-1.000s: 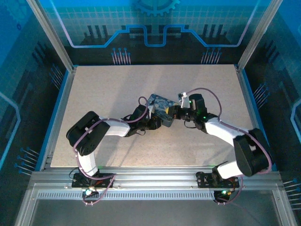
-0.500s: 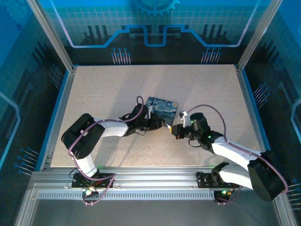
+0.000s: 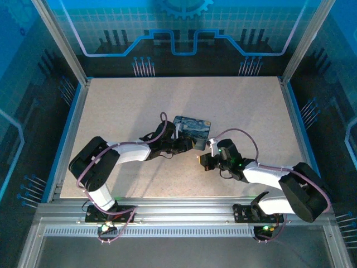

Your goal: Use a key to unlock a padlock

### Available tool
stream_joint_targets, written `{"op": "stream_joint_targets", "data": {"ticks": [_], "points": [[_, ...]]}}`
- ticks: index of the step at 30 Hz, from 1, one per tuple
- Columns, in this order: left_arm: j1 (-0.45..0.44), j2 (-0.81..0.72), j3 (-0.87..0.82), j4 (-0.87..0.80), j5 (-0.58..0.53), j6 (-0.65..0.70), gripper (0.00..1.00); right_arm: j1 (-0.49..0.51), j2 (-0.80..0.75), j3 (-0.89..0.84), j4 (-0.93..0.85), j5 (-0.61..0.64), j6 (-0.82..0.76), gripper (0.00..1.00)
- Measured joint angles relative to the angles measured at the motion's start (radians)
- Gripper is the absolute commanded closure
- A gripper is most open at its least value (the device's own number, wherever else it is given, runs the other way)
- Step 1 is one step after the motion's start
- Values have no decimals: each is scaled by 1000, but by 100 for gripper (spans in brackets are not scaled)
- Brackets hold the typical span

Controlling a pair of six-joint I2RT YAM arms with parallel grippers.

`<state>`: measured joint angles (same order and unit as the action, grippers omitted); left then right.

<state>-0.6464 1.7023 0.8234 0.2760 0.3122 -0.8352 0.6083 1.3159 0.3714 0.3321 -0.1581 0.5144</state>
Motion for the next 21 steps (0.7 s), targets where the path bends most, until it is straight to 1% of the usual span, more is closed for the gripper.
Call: {"op": "stream_joint_targets", "data": {"ticks": [10, 21], "points": [[0, -10, 0, -26, 0, -21, 84, 0, 58, 0, 109, 20, -37, 99], [0, -13, 0, -36, 0, -28, 84, 0, 74, 0, 157, 24, -51, 99]]}}
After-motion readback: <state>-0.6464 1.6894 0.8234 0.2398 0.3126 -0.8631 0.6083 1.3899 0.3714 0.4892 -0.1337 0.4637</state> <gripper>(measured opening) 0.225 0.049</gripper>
